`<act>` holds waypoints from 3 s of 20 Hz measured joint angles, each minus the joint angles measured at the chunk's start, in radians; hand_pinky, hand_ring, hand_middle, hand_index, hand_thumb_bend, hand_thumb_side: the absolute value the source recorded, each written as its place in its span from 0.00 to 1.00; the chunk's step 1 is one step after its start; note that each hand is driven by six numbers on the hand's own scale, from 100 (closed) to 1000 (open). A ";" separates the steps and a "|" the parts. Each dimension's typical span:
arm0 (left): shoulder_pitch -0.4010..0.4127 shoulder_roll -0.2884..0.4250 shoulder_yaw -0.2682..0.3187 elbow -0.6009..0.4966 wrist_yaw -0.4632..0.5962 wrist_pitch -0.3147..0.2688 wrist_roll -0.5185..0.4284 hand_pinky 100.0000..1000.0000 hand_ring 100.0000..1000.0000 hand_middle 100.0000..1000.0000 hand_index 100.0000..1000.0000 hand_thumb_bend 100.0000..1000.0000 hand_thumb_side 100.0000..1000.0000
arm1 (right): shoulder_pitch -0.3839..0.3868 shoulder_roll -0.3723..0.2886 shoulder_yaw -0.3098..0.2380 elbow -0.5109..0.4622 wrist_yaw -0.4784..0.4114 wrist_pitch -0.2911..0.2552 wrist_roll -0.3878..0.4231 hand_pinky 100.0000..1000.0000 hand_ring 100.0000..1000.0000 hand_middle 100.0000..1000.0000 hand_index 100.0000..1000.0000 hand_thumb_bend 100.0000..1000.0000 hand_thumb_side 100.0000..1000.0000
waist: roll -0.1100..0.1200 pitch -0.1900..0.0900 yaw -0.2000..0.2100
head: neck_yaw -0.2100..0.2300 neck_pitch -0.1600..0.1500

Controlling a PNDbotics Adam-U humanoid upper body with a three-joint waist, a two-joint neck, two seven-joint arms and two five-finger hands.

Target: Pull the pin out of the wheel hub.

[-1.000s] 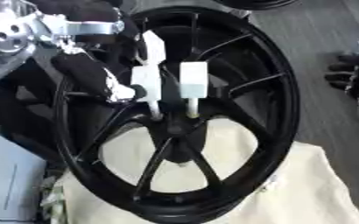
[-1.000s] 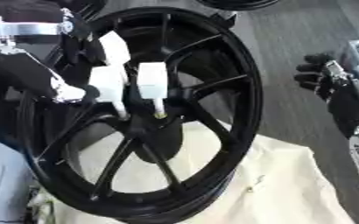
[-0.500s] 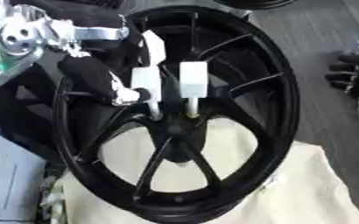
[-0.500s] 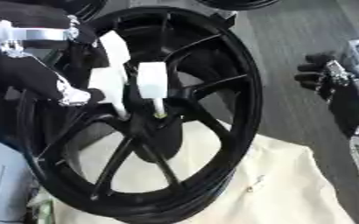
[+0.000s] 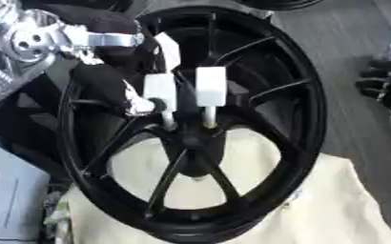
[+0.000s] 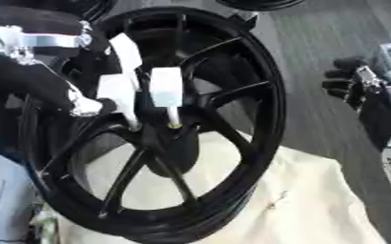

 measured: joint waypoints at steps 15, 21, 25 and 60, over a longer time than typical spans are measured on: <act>0.000 -0.027 -0.006 0.031 -0.007 0.012 0.012 0.59 0.47 0.50 0.67 0.18 0.26 | 0.000 0.000 0.005 0.000 0.003 0.000 0.000 0.84 0.74 0.69 0.82 0.00 0.81 | -0.001 0.001 -0.001 | 0.003 0.007; 0.001 -0.036 -0.006 0.034 0.012 0.041 0.041 0.55 0.42 0.42 0.59 0.11 0.15 | 0.000 0.000 0.005 0.000 0.006 0.000 0.000 0.84 0.75 0.70 0.82 0.00 0.81 | -0.003 0.002 0.000 | 0.004 0.008; 0.004 -0.038 -0.006 0.033 0.029 0.057 0.057 0.52 0.38 0.35 0.48 0.09 0.12 | 0.000 0.000 0.005 0.000 0.007 0.000 0.001 0.84 0.74 0.69 0.82 0.00 0.81 | -0.003 0.002 0.000 | 0.004 0.008; 0.679 0.221 0.728 -0.092 0.249 0.034 0.642 0.52 0.37 0.32 0.45 0.00 0.10 | 0.009 -0.008 -0.020 0.000 0.007 -0.004 -0.029 0.84 0.74 0.69 0.82 0.00 0.80 | 0.000 0.010 0.033 | -0.034 0.007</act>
